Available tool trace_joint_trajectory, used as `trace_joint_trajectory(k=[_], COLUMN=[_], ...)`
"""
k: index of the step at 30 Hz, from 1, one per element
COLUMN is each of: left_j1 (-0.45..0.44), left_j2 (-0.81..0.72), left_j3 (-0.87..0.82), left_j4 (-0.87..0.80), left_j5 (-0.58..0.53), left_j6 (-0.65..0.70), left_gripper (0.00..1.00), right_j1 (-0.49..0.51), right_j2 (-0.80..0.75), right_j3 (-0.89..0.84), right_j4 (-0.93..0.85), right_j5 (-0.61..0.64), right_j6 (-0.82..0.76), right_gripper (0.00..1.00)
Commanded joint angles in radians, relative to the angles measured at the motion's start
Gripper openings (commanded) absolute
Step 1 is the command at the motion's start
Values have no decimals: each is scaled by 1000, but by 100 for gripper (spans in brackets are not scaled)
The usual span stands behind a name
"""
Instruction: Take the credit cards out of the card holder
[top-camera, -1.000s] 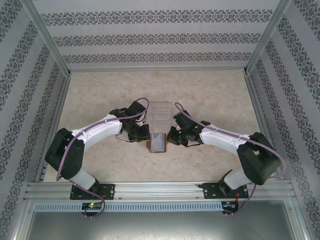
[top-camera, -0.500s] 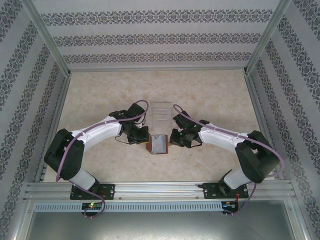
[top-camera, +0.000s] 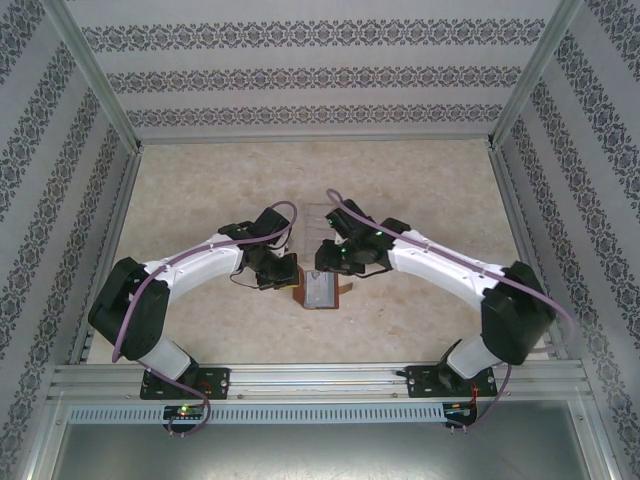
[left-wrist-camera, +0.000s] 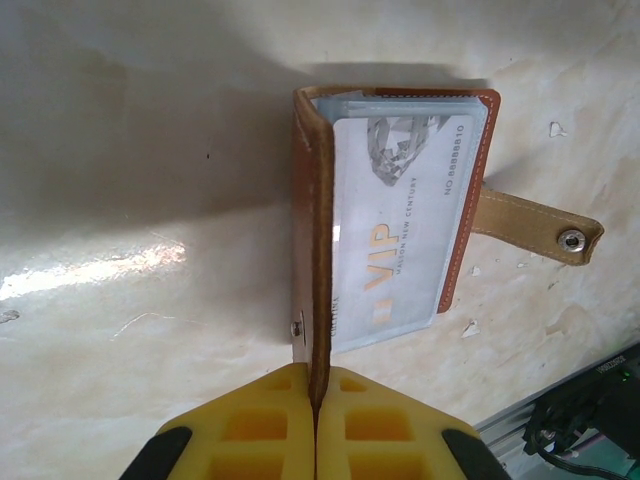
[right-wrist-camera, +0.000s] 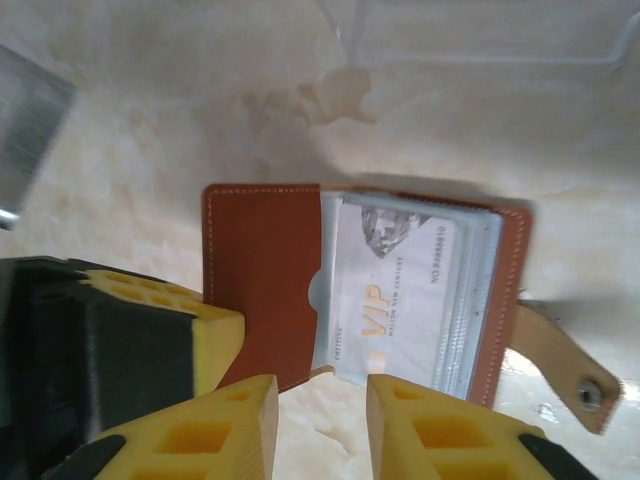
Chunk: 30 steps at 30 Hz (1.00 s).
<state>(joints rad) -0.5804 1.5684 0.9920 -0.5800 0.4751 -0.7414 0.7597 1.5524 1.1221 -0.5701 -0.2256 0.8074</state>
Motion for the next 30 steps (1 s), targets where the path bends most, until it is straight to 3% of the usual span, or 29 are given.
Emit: trace_joint_trajectory(k=[1,7,13,20,26,30], left_j1=[4,4,4,4,4,3], left_j2=[-10,-5,-4,-11,36,80], left_j3=[-5,-6,-3,-4,33,36], left_j4=[17,10,8,-20,-196,-243], left_j5=[9,9,9,-13,-160,-201], left_j6=[-11,-10,-12,-7,56,87], left_gripper=[6,7,9,16,24,28], right_j1=[12,23,28,30,27,24], right_j2=[65,157,225,270,286,278], right_j3=[11,12,11,-8,-32,-46], right_j4=[-76,-109,-83,-61,-51,-45], right_j5=[10,78,79,95,99,98], right_j6=[4,4,1,-3,-7,-8], right_gripper=[34,50,58,54,52,51])
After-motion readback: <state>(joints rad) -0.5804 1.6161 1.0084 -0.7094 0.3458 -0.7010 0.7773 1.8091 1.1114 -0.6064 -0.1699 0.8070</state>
